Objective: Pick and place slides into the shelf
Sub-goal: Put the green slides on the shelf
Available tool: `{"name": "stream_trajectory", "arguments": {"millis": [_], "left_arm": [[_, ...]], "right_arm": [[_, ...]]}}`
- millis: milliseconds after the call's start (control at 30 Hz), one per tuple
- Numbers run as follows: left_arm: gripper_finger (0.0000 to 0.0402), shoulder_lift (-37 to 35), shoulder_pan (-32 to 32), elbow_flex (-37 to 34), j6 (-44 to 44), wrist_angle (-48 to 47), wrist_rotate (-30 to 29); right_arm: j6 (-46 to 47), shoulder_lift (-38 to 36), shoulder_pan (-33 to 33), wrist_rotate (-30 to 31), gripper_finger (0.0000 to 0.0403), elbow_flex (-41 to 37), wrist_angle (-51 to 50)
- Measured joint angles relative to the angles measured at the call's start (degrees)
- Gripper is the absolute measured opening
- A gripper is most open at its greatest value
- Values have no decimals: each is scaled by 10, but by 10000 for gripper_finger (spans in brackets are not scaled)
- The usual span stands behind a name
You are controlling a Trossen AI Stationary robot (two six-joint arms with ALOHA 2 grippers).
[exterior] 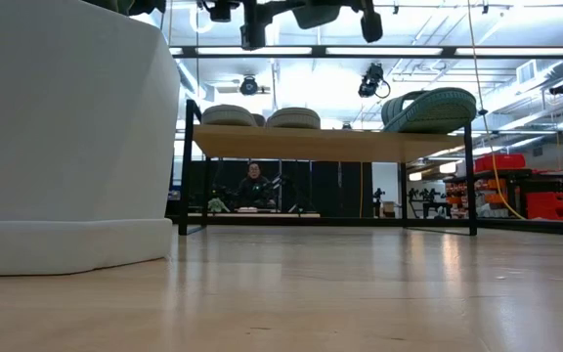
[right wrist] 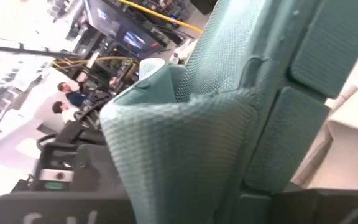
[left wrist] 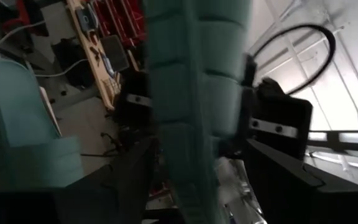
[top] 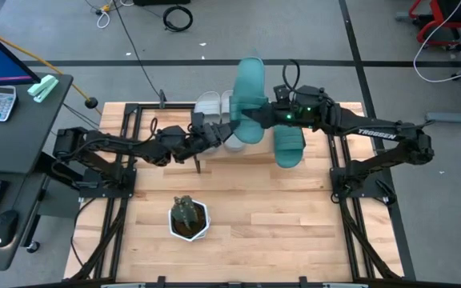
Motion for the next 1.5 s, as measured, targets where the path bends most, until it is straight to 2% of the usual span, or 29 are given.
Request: {"name": "stream_trajectory", "arguments": {"millis": [167, 300, 400, 600, 733, 867, 1067, 1200, 1500], "left_arm": [[234, 0, 6, 0, 0, -7, 0], [202, 0, 5, 0, 0, -11, 1], [162, 0, 5, 0, 0, -14, 1], [57, 0, 5, 0, 11, -14, -5], [57, 0, 5, 0, 14, -13, -7], [56, 0, 5, 0, 15, -14, -15], [56, 0, 11, 0, 16, -15, -19], [56, 0, 12, 0, 29, -15, -19], [56, 0, 14, 0, 46, -21, -35]], "right_arm": [[-4, 4, 5, 8, 105, 0, 2], [-5, 1, 3, 10, 105, 0, 5], [-5, 1, 1, 11, 105, 0, 9], [-8, 1, 0, 12, 116, 0, 10], [-12, 1, -8, 7, 143, 0, 18], [-4, 1, -21, -24, 174, 0, 18], [11, -2, -27, -86, 241, 0, 21], [-1, -18, -30, -90, 277, 1, -9], [-38, -97, -66, -99, 279, 1, -161]]}}
